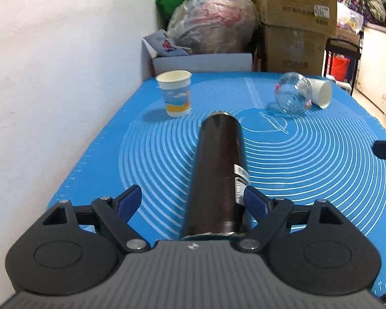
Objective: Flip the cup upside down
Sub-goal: 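Grasp the thermos bottom end with the right tool while the left tool releases it, then rotate the thermos upright with the right tool and lower it onto the mat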
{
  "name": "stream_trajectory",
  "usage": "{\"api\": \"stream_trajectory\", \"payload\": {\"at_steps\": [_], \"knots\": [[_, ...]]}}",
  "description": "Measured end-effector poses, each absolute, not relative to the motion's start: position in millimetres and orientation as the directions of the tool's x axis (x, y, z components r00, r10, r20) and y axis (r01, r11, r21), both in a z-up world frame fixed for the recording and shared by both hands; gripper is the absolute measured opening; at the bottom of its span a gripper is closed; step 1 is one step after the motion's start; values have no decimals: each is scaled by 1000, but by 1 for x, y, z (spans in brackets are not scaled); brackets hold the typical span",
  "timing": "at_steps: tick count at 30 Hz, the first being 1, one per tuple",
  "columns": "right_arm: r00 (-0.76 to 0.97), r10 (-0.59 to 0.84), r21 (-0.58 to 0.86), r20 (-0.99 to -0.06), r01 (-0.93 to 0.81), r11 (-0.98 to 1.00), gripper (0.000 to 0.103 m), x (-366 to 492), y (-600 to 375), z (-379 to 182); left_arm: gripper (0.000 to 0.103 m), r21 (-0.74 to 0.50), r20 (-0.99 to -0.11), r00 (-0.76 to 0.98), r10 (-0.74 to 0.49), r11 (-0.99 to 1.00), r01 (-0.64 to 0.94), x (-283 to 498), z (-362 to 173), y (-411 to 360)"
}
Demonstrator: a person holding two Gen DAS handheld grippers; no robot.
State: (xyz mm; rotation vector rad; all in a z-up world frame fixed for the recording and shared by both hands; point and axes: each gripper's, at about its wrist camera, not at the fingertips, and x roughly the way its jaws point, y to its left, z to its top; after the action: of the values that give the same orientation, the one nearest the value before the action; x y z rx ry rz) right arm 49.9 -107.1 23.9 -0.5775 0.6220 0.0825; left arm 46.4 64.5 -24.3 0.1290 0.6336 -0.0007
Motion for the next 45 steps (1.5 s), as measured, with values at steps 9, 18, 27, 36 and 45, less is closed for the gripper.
{"api": "stream_trajectory", "payload": {"at_steps": [9, 18, 27, 36, 45], "knots": [[858, -82, -766, -508, -406, 498, 103, 64, -15, 35, 92, 83, -544, 833, 101, 994, -66, 26, -6, 118], [889, -71, -865, -452, -457, -207, 103, 62, 59, -12, 93, 47, -557, 813, 169, 984, -172, 29, -23, 156], [872, -69, -525, -485, -354, -774, 98, 62, 75, -73, 93, 7, -572, 808, 145, 985, -171, 35, -40, 163], [851, -151, -212, -504, -291, -933, 92, 67, 76, -130, 93, 1, -572, 805, 158, 981, -192, 38, -48, 172], [816, -161, -146, -554, -286, -947, 85, 58, 78, -167, 93, -16, -590, 794, 149, 980, -196, 47, -55, 177]]}}
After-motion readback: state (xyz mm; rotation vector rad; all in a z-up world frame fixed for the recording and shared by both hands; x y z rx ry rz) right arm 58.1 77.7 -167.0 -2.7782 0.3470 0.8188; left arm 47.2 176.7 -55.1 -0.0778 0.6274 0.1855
